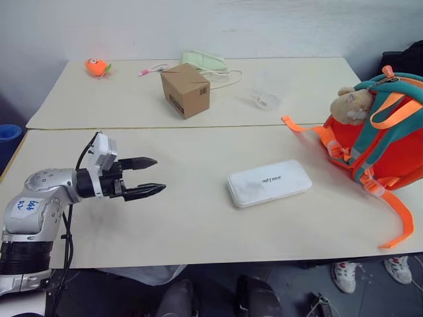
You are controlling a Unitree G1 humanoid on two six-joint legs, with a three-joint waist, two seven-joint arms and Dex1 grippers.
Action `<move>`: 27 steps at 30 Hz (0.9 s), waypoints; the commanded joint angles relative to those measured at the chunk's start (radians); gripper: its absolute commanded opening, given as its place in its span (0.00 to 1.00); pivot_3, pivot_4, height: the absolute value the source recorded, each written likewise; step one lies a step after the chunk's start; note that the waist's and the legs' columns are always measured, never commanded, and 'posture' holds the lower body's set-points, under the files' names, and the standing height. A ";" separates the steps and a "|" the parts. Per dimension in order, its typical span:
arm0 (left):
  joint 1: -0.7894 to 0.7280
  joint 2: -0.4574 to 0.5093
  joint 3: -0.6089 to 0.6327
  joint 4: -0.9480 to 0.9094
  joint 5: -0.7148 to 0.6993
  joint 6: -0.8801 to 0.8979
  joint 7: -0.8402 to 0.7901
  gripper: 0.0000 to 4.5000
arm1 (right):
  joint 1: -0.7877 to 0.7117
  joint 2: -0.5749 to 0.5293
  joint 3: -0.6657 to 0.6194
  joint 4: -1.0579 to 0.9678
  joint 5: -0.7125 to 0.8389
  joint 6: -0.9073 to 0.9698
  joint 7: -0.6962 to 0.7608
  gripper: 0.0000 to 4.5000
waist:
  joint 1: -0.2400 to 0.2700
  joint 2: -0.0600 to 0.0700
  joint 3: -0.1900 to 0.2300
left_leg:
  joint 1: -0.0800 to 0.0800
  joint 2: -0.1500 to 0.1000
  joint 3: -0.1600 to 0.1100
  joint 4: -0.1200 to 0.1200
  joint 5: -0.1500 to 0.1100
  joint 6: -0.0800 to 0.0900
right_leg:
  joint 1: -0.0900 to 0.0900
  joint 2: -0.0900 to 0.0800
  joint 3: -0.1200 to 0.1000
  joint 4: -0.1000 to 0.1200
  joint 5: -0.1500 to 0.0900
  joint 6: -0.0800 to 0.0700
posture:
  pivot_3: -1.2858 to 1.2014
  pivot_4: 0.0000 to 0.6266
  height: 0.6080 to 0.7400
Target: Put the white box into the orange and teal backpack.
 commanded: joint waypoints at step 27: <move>-0.114 -0.086 -0.289 0.043 0.188 -0.173 -0.047 0.67 | -0.240 -0.045 0.415 -0.067 -0.177 -0.086 0.051 0.80 | -0.002 0.000 0.000 | 0.001 0.000 0.003 0.001 -0.001 -0.003 | 0.000 0.003 -0.002 0.003 0.000 0.000 | 0.52 0.24 1.00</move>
